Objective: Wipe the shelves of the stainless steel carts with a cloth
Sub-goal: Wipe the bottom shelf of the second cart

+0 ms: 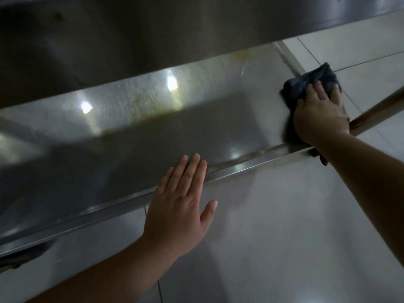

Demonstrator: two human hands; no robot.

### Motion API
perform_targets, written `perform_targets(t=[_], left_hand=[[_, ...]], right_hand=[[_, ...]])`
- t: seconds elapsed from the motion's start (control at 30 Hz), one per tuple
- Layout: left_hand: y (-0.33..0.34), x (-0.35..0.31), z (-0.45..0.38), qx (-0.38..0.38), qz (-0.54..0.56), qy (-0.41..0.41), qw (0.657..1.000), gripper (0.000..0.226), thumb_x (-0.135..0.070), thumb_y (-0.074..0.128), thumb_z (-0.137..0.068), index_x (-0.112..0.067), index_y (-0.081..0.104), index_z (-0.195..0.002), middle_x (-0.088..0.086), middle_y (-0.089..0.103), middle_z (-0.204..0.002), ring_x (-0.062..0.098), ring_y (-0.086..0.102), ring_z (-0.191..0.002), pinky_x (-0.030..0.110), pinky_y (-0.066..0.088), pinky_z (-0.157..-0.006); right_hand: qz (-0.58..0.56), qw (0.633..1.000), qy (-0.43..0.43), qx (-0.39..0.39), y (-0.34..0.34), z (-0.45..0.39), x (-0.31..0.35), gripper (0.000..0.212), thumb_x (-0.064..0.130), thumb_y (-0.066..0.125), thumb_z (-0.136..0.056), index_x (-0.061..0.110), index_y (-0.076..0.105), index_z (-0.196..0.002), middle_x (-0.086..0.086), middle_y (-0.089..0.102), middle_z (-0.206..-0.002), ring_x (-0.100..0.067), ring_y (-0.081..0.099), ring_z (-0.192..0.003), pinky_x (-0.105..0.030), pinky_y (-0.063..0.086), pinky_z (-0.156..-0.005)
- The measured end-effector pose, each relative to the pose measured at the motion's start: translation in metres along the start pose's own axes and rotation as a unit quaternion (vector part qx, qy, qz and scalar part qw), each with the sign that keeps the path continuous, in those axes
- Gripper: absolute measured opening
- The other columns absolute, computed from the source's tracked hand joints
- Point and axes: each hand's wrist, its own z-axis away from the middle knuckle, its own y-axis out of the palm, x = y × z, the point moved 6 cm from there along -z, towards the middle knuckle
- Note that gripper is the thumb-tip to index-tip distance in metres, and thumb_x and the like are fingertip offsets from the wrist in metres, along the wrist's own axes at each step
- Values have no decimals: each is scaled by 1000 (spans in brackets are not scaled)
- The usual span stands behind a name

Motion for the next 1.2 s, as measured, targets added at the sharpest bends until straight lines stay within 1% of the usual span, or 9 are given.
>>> perform_targets(t=[0.2, 0.37, 0.63, 0.8, 0.87, 1.0, 1.07, 1.13, 1.2], left_hand=[[0, 2, 1, 12, -7, 2, 1000, 84, -58, 46, -103, -11, 22, -169, 6, 14, -178, 24, 12, -164, 46, 21, -130], [0, 1, 0, 19, 4, -3, 1000, 85, -58, 46, -103, -13, 20, -170, 4, 11, -178, 23, 9, -165, 45, 17, -131], [-2, -1, 2, 17, 10, -5, 1000, 82, -58, 43, -105, -12, 22, -169, 5, 14, -178, 24, 10, -165, 45, 17, -131], [-2, 0, 2, 47, 15, 1, 999, 82, -60, 33, -107, -15, 10, -171, 3, 1, -179, 22, -2, -165, 43, 8, -132], [-3, -2, -1, 57, 24, 6, 998, 83, -62, 29, -107, -16, 3, -171, 2, -5, -179, 21, -8, -165, 42, 3, -132], [-8, -2, -2, 72, 61, 1, 996, 86, -66, 22, -104, -18, -3, -171, 0, -11, -179, 17, -16, -163, 41, -4, -132], [-15, 2, -7, 78, 146, -7, 986, 85, -65, 29, -102, -17, 12, -170, 0, 2, -179, 15, -6, -164, 39, 1, -133], [-29, 22, -10, 66, 308, -60, 947, 66, -48, 52, -103, -14, 43, -158, 4, 36, -168, 17, 28, -157, 39, 23, -129], [-43, 48, -5, 36, 366, -88, 926, 42, -27, 64, -102, -14, 59, -141, 4, 54, -147, 19, 52, -138, 37, 42, -116]], right_hand=[[-45, 996, -81, -2, -17, -80, 27, 59, 45, 30, -104, 19, 36, -156, -8, 30, -168, -38, 25, -152, -54, 24, -124], [-29, 995, -99, 11, -10, -90, 24, 70, 56, 21, -101, 19, 23, -161, -8, 18, -171, -38, 14, -157, -57, 18, -125], [-7, 998, -54, 23, 17, 23, -19, 71, 59, 11, -103, 24, 11, -165, 2, 11, -173, -27, 0, -160, -57, 12, -126], [6, 979, -199, 43, 22, 44, 26, 71, 66, 8, -100, 34, 9, -164, 15, 9, -170, -19, 1, -159, -54, 13, -126], [-19, 985, -168, 29, 15, 19, 39, 75, 65, 10, -98, 29, 17, -164, 6, 14, -172, -21, 5, -160, -55, 13, -127], [-83, 996, 7, -17, 9, -7, 94, 65, 46, 23, -104, 19, 22, -163, -3, 16, -173, -32, 6, -159, -53, 9, -128], [-110, 993, -52, -2, 13, 8, 153, 61, 42, 29, -105, 16, 30, -159, -5, 21, -170, -33, 10, -158, -50, 10, -127], [-111, 978, -174, 20, 18, 37, 219, 56, 42, 33, -106, 20, 35, -157, -2, 25, -169, -30, 13, -157, -44, 11, -127], [-97, 955, -275, 51, 23, 67, 265, 57, 45, 34, -107, 26, 31, -161, 5, 21, -171, -23, 10, -158, -41, 9, -127]])
